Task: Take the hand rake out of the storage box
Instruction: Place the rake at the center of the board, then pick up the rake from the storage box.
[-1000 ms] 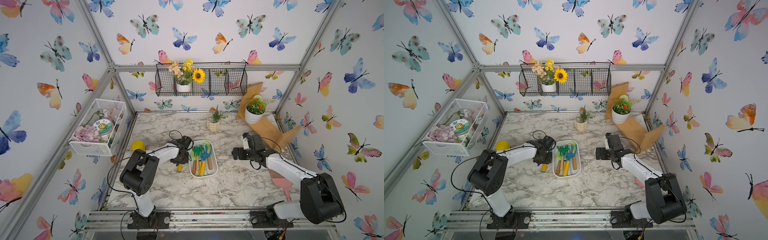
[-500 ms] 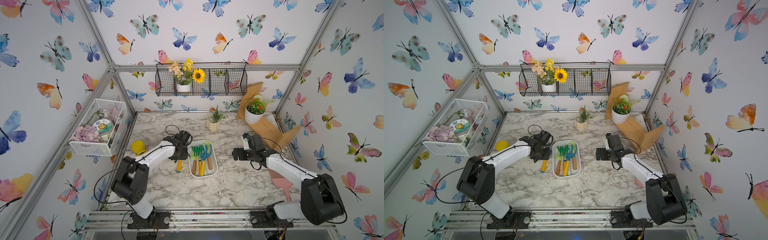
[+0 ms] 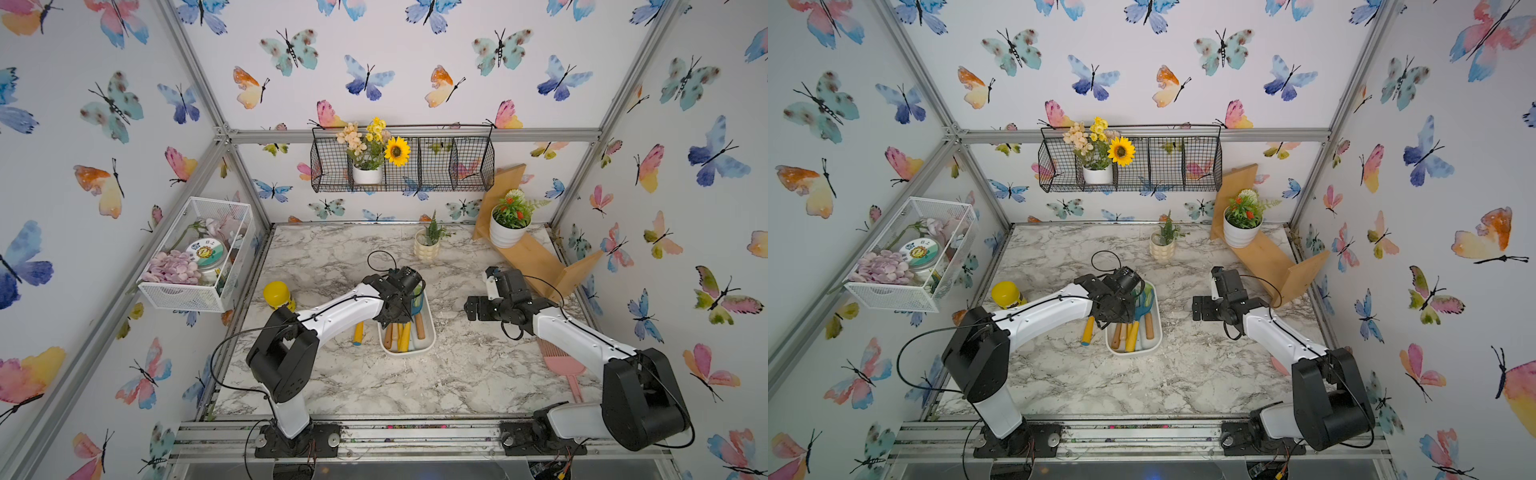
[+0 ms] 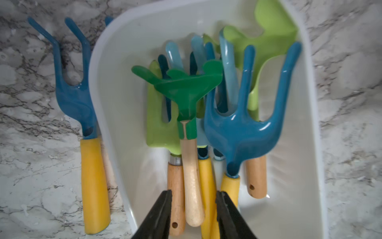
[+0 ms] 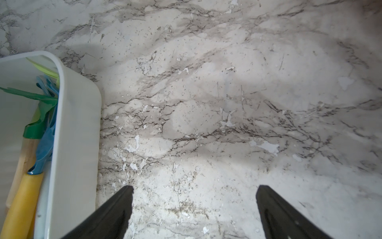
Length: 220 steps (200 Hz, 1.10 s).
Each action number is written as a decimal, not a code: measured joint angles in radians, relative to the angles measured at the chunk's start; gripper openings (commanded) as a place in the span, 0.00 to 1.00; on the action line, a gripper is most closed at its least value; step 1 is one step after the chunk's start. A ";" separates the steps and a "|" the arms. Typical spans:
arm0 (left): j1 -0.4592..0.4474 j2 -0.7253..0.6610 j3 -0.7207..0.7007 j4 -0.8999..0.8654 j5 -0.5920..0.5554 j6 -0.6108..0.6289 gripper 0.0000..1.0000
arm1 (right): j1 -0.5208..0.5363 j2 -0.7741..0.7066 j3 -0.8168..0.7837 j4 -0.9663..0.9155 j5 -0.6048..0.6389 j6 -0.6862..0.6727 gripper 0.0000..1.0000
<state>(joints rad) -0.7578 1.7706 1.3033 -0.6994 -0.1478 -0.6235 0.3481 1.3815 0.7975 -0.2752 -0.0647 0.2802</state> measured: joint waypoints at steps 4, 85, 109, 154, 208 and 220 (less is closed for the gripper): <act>0.002 0.005 -0.002 0.002 0.000 -0.001 0.41 | 0.000 -0.002 0.000 -0.002 0.000 0.000 0.98; 0.067 0.057 -0.026 0.117 0.084 0.017 0.38 | 0.000 -0.011 -0.001 -0.002 -0.002 0.001 0.98; 0.068 0.094 -0.026 0.136 0.101 0.024 0.35 | 0.000 -0.011 -0.001 -0.002 -0.003 0.001 0.98; 0.069 0.114 -0.030 0.152 0.113 0.037 0.23 | 0.000 -0.011 -0.001 -0.002 -0.003 0.001 0.98; 0.069 0.112 -0.014 0.138 0.113 0.044 0.18 | 0.000 -0.011 -0.001 -0.004 -0.003 0.001 0.98; 0.069 0.106 -0.002 0.123 0.112 0.045 0.18 | 0.000 -0.011 -0.001 -0.007 -0.003 0.000 0.98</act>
<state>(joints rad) -0.6891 1.8763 1.3018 -0.5766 -0.0357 -0.5789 0.3481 1.3705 0.7967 -0.2821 -0.0677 0.2806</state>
